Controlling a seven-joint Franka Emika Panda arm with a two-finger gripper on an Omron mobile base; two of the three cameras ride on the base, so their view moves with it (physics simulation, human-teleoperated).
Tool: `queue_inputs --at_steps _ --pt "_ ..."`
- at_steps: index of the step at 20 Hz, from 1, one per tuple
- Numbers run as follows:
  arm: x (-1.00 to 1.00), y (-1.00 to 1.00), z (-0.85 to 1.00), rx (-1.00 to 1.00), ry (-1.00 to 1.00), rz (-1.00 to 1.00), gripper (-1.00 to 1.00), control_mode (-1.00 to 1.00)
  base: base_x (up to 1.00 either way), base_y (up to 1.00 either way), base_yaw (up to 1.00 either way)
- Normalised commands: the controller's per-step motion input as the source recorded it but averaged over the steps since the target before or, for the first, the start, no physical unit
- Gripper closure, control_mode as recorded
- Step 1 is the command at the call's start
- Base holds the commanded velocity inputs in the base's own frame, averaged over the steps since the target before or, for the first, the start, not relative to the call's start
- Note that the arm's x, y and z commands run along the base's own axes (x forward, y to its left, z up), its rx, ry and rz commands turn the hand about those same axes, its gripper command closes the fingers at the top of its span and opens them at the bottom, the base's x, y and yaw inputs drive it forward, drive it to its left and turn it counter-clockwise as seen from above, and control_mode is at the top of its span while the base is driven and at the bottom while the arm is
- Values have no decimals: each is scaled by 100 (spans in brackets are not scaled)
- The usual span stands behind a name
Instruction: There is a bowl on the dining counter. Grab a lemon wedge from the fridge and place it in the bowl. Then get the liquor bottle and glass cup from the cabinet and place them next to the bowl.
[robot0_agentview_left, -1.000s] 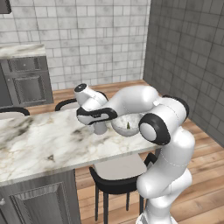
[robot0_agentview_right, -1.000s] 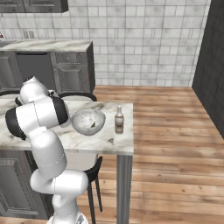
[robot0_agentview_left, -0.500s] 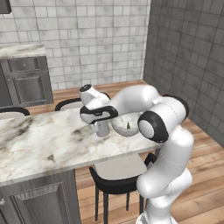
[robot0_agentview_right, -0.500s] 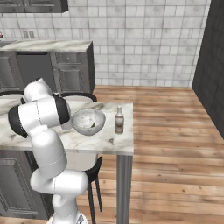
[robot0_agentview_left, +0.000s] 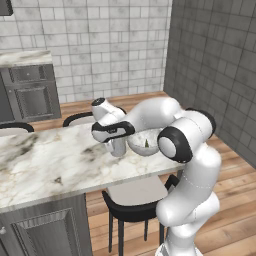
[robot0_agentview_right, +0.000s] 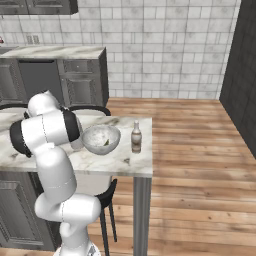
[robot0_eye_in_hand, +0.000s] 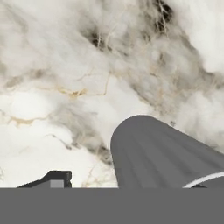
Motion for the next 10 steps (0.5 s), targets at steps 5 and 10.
queue_inputs --at_steps 5,10 --pt "-15 0 33 3 -7 1 -100 -100 0 0 0" --pt "-21 0 93 3 -20 0 -100 -100 0 0 0"
